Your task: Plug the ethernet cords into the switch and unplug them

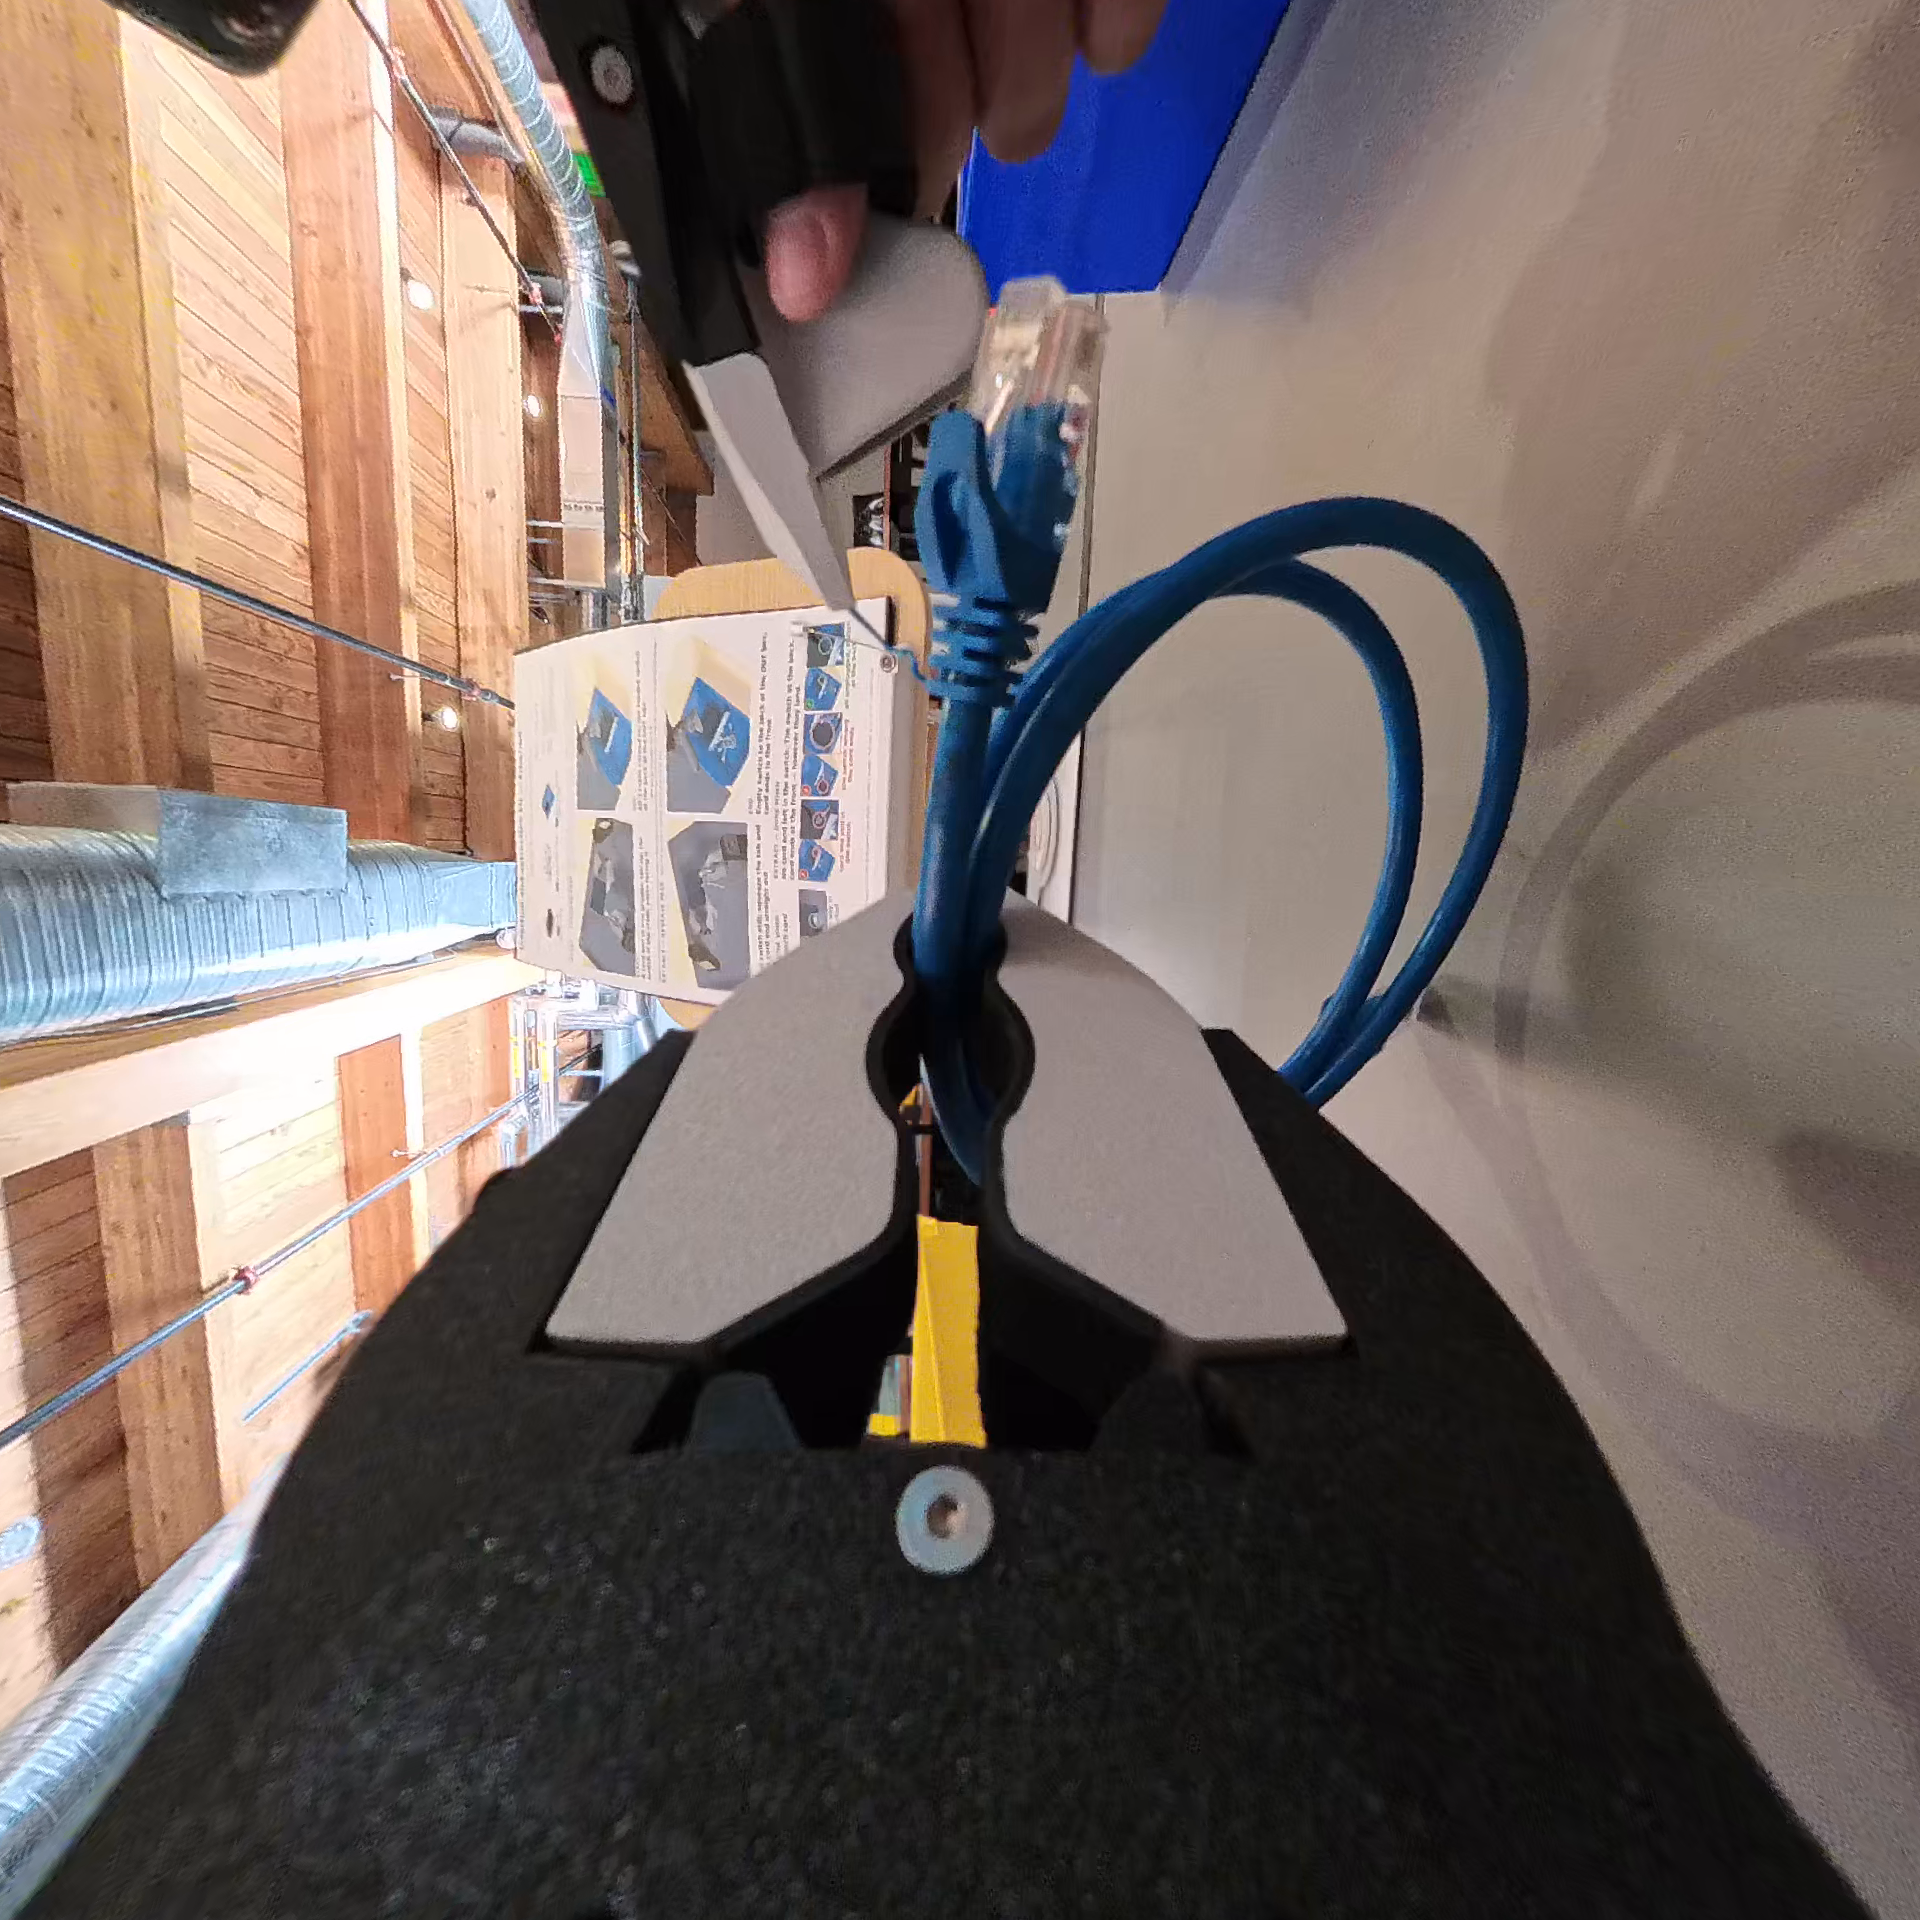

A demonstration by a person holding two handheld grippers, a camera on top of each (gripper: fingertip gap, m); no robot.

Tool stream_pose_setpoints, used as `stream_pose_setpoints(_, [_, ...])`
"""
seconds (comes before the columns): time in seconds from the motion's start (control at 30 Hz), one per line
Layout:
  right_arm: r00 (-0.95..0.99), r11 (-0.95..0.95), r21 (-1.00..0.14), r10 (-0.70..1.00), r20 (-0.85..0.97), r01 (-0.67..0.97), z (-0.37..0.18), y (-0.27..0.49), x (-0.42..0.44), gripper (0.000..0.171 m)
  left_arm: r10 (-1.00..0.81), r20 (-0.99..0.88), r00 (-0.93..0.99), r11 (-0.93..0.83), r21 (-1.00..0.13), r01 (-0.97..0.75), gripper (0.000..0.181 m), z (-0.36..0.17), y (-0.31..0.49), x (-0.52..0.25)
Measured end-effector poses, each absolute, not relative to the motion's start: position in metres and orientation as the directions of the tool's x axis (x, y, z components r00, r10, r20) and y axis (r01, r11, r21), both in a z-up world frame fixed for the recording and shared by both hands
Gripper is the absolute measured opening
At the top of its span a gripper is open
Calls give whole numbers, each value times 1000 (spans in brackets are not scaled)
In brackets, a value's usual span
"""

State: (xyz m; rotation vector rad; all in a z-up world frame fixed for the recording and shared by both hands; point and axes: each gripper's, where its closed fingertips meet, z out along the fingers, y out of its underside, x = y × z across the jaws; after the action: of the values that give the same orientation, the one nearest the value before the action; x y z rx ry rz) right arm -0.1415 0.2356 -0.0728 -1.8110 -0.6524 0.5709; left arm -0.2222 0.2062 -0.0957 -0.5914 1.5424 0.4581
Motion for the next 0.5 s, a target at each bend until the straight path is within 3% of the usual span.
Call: stream_pose_setpoints(0.5, [776, -256, -936, 630, 27, 241, -86, 243, -142, 0, -119, -993, 13, 765, -100, -636, 6, -95, 212, -226])
